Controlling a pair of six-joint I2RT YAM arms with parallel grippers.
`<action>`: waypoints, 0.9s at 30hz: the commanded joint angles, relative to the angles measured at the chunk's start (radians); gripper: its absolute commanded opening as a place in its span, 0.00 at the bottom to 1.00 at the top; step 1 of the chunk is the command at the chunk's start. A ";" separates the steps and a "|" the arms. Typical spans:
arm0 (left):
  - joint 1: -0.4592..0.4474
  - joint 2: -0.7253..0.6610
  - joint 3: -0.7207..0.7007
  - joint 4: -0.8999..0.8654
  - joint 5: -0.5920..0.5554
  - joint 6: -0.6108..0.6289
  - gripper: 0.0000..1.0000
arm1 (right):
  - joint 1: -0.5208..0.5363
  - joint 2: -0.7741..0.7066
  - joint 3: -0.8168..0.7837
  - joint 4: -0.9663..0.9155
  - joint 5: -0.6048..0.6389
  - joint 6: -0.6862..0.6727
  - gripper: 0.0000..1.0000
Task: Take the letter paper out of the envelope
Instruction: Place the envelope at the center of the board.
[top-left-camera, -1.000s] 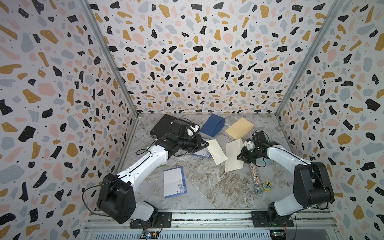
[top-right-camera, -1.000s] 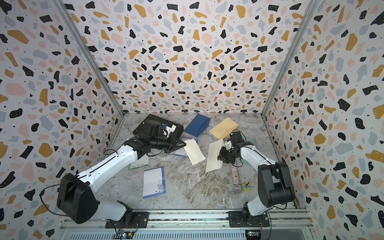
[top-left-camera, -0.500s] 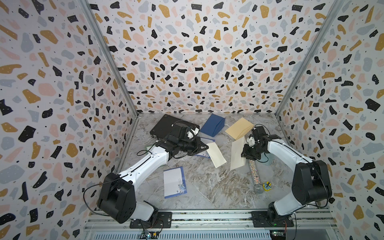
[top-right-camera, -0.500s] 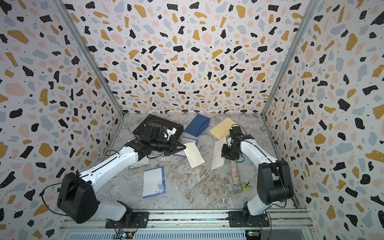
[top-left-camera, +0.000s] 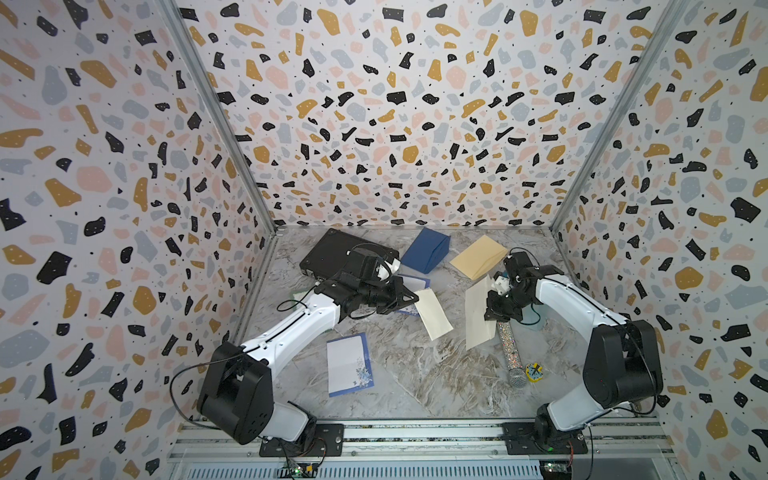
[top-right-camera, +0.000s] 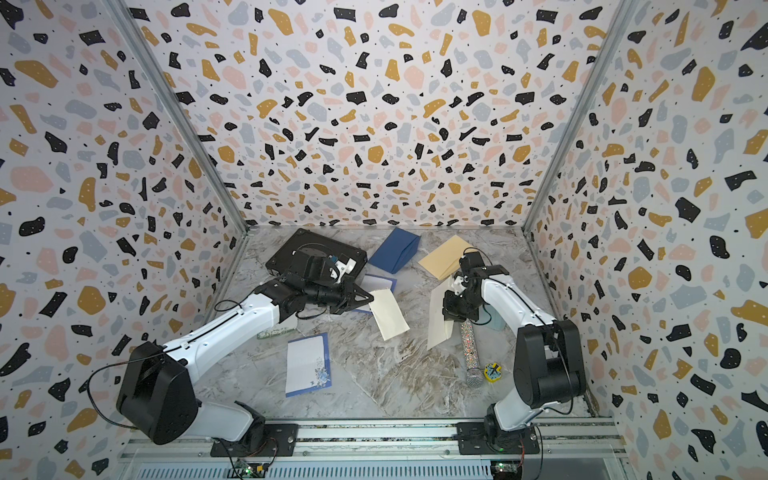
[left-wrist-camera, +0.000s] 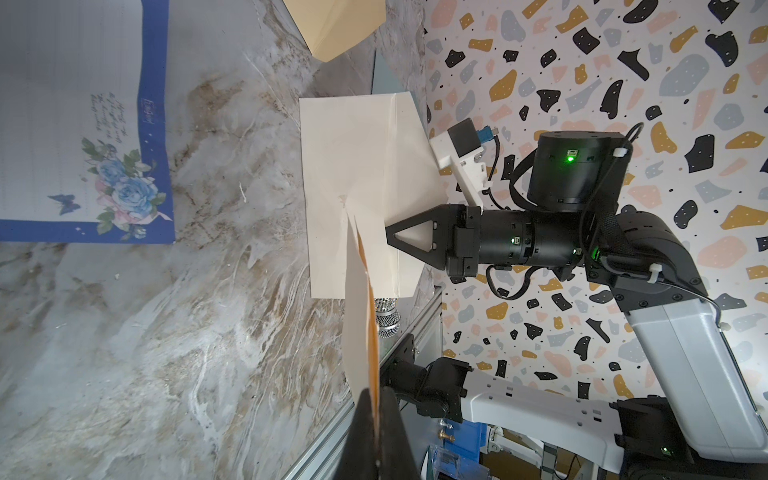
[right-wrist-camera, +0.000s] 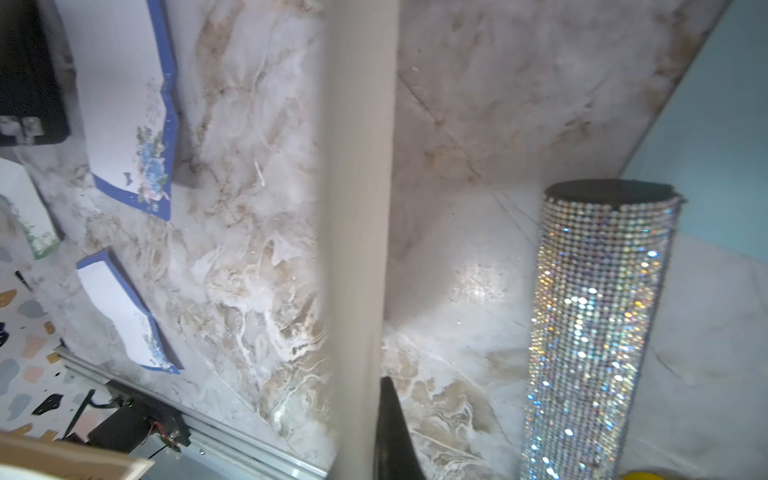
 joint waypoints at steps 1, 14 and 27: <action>-0.006 0.009 0.028 0.022 0.015 0.028 0.00 | 0.000 0.021 0.047 -0.001 -0.123 0.001 0.00; -0.008 0.000 0.033 -0.003 0.014 0.041 0.00 | -0.015 0.080 0.039 0.061 -0.179 0.043 0.27; -0.008 0.042 0.076 0.030 0.039 0.024 0.00 | -0.012 -0.124 0.061 0.063 -0.099 0.145 0.23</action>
